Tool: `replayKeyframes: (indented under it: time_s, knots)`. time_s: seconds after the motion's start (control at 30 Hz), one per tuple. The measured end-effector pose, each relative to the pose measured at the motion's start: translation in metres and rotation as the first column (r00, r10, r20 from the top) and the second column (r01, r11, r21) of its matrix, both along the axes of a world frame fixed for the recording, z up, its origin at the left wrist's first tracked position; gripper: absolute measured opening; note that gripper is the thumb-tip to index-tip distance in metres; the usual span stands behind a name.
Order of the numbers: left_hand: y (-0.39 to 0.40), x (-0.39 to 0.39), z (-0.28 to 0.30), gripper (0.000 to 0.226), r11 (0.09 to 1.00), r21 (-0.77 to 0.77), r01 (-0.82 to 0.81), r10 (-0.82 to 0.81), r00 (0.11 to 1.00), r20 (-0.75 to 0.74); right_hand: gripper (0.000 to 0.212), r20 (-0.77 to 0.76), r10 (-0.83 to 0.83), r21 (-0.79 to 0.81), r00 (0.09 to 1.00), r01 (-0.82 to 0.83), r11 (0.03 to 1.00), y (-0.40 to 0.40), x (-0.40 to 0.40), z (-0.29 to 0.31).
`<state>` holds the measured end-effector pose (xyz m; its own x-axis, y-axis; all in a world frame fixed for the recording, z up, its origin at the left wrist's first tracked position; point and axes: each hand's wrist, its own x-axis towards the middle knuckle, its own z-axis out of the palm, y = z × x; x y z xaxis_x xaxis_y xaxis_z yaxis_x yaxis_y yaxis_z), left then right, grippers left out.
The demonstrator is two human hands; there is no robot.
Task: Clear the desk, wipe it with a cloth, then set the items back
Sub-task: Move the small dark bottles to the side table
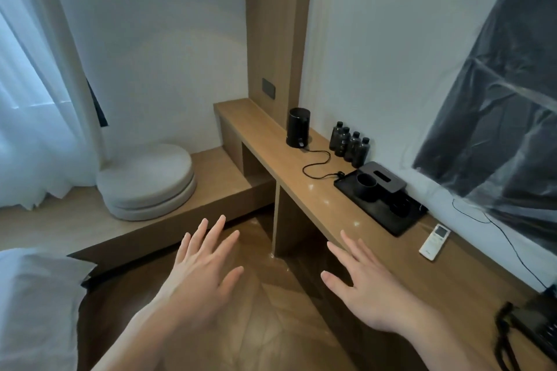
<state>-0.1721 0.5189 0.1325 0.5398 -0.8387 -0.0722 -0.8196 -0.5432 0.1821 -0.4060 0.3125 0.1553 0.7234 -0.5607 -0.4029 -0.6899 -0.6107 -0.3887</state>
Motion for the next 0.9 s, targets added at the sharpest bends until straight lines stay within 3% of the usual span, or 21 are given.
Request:
replayKeyframes:
  time_s: [0.2,0.6,0.73,0.9]
  knots:
    - [-0.045,0.095,0.014,0.07,0.997,0.04,0.07,-0.07,0.998,0.0,0.077,0.01,-0.087,-0.025,0.996,0.088,0.996,-0.027,0.08,0.004]
    - [-0.16,0.192,0.023,0.069,0.98,0.085,0.178,-0.175,0.984,-0.039,0.079,0.014,-0.219,-0.007,0.976,0.219,0.976,-0.122,0.161,-0.006]
    - [-0.213,0.228,0.02,0.089,0.974,0.08,0.213,-0.211,0.977,-0.035,0.081,0.003,-0.229,0.006,0.973,0.229,0.973,-0.174,0.201,-0.018]
    - [-0.283,0.28,0.022,0.068,0.975,0.096,0.202,-0.203,0.979,-0.008,0.079,-0.018,-0.219,0.052,0.976,0.219,0.974,-0.251,0.253,-0.025]
